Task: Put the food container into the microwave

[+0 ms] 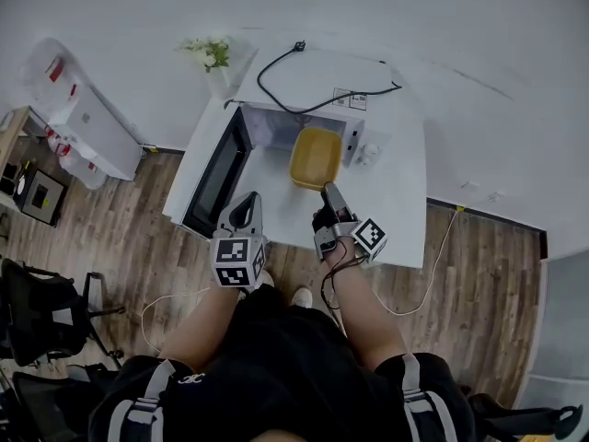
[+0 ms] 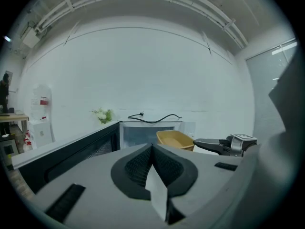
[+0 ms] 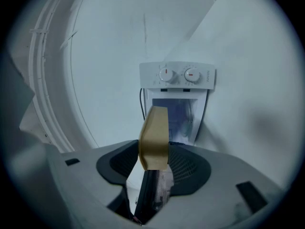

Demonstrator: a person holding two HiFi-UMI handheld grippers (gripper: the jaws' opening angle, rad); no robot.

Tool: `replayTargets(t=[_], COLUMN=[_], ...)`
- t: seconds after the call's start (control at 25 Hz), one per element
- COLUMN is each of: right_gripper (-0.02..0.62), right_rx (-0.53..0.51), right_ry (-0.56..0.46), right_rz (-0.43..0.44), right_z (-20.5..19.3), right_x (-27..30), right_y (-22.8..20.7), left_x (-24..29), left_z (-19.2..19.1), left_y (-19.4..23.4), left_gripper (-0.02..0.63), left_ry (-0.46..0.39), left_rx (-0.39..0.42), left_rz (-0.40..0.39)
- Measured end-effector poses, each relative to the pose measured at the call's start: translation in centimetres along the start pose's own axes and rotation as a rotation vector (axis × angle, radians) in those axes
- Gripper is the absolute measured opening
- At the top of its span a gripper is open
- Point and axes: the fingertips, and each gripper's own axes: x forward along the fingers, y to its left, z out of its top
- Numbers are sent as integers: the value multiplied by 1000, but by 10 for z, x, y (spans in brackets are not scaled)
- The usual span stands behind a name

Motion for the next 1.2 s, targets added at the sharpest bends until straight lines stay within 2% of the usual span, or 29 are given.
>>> replayTargets(t=[0.44, 0.8, 1.2], right_gripper=[206, 207, 207], right_rx=[-4, -13, -2], right_ry=[-1, -53, -83], right_rz=[-34, -116, -186], right_z=[11, 39, 60], right_x=[78, 143, 195], right_y=[-23, -57, -89], left_x=[45, 92, 127], left_z=[12, 33, 41], left_y=[31, 48, 62], left_gripper=[15, 15, 15], left_ry=[-23, -43, -37], left_rx=[8, 54, 47], left_rz=[-13, -45, -57])
